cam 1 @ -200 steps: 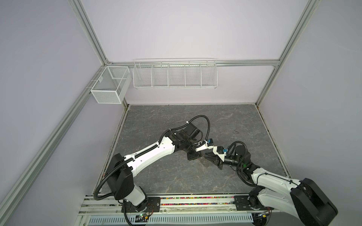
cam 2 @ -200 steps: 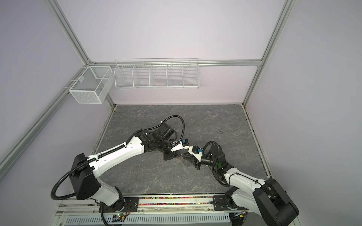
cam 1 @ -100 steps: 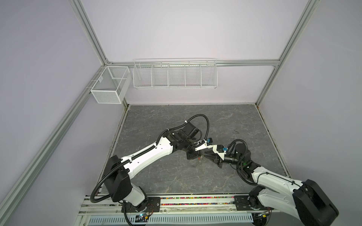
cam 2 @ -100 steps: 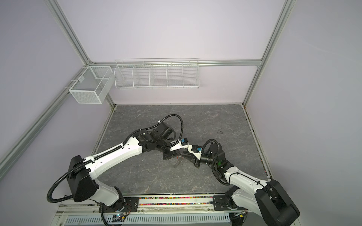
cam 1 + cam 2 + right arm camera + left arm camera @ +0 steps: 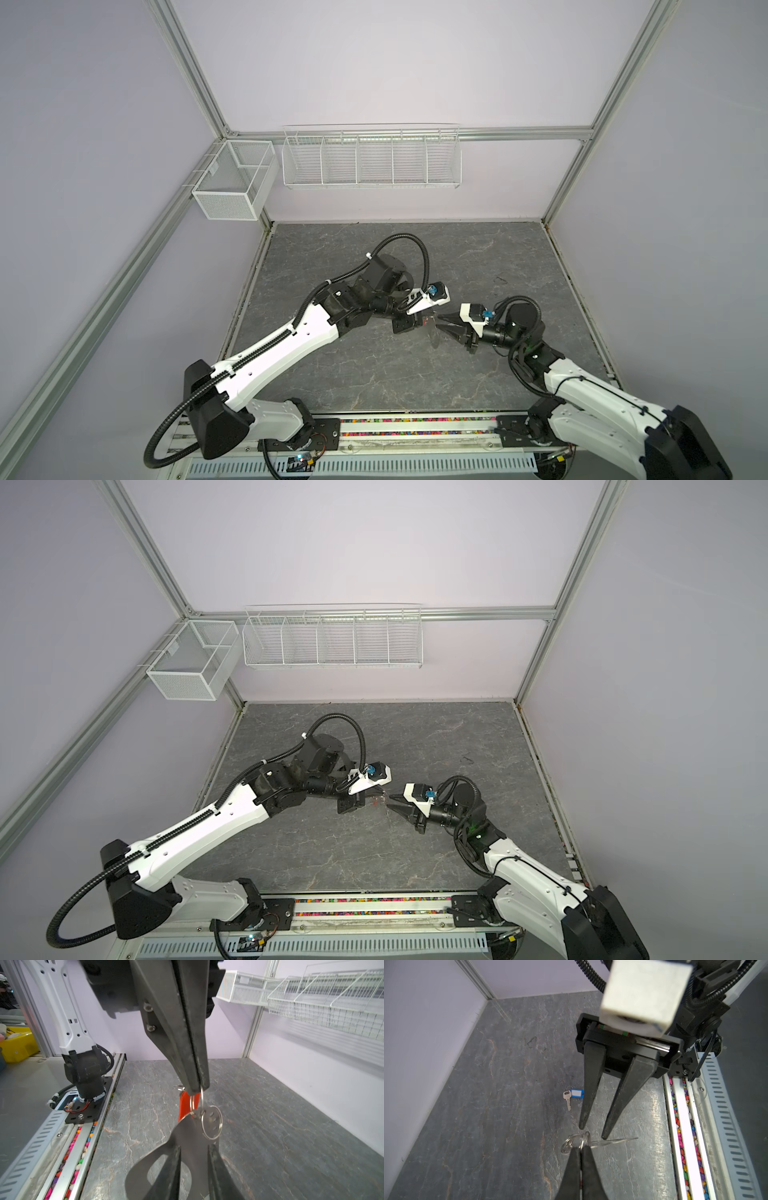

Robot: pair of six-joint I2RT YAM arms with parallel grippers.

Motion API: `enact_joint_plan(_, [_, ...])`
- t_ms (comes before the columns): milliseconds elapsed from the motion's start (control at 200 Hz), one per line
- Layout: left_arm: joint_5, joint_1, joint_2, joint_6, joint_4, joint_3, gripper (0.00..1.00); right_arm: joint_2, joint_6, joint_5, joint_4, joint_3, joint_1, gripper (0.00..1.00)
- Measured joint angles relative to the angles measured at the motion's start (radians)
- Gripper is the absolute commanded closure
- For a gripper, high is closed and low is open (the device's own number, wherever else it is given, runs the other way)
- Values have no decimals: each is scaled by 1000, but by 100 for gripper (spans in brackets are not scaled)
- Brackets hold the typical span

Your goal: Put the keys on the keyring

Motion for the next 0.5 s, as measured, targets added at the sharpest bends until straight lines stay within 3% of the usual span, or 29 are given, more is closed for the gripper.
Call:
enact_joint_plan(185, [17,2,-20,45,4,4,100,-48,-8,-53,-142,134,-11,74])
enact_joint_plan(500, [20,2,-20,103,-27,63,100,-47,-4,-108,-262,204,-16,76])
